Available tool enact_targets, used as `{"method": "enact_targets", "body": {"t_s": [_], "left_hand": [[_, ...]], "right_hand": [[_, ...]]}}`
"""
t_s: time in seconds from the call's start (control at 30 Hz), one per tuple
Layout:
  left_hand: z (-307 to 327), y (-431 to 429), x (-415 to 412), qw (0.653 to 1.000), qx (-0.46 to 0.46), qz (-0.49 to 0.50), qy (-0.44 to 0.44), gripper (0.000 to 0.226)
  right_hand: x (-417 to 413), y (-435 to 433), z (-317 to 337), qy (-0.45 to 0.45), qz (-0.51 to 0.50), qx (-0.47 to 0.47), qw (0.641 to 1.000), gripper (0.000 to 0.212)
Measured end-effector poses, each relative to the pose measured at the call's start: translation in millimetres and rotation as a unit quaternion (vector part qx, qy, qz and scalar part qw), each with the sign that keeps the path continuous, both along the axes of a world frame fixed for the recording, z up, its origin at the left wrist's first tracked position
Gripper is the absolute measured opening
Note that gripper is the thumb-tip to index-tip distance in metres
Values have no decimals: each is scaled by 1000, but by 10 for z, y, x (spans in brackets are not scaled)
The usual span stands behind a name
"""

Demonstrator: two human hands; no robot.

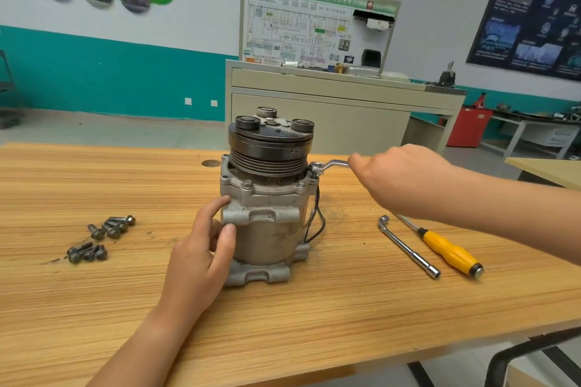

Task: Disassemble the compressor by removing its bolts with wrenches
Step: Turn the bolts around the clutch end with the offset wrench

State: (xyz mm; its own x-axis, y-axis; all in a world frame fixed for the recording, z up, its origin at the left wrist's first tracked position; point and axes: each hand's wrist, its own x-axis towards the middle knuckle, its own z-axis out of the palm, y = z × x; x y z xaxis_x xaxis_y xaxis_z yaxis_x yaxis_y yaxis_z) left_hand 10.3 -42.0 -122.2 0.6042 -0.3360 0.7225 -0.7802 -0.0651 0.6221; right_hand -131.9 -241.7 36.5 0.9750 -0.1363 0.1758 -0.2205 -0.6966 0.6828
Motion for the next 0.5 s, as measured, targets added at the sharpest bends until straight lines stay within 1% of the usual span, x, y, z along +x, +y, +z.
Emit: {"method": "enact_targets", "body": {"t_s": [0.07, 0.13, 0.2, 0.27, 0.33, 0.4, 0.5], "left_hand": [[2, -1, 2, 1000, -1, -2, -1, 35], [-1, -4, 6, 1000, -1, -5, -1, 35], [1, -9, 8, 1000, 0, -10, -2, 36], [3, -13, 14, 1000, -1, -12, -4, 36], [5, -10, 17, 1000, 0, -9, -4, 37], [9, -8, 11, 1000, -2, -5, -2, 37], [19, -1, 6, 1000, -4, -1, 0, 36]], "right_hand": [[82, -135, -11, -21, 12, -6, 1000, 20], [200, -283, -63, -56, 41, 7, 998, 26], [314, -404, -136, -95, 114, 33, 988, 28], [453, -505, -218, -183, 209, 43, 960, 25], [620, -507, -266, -249, 252, 51, 934, 19], [781, -480, -327, -284, 281, 68, 914, 11], [871, -429, -391, -301, 296, 114, 899, 23]]}}
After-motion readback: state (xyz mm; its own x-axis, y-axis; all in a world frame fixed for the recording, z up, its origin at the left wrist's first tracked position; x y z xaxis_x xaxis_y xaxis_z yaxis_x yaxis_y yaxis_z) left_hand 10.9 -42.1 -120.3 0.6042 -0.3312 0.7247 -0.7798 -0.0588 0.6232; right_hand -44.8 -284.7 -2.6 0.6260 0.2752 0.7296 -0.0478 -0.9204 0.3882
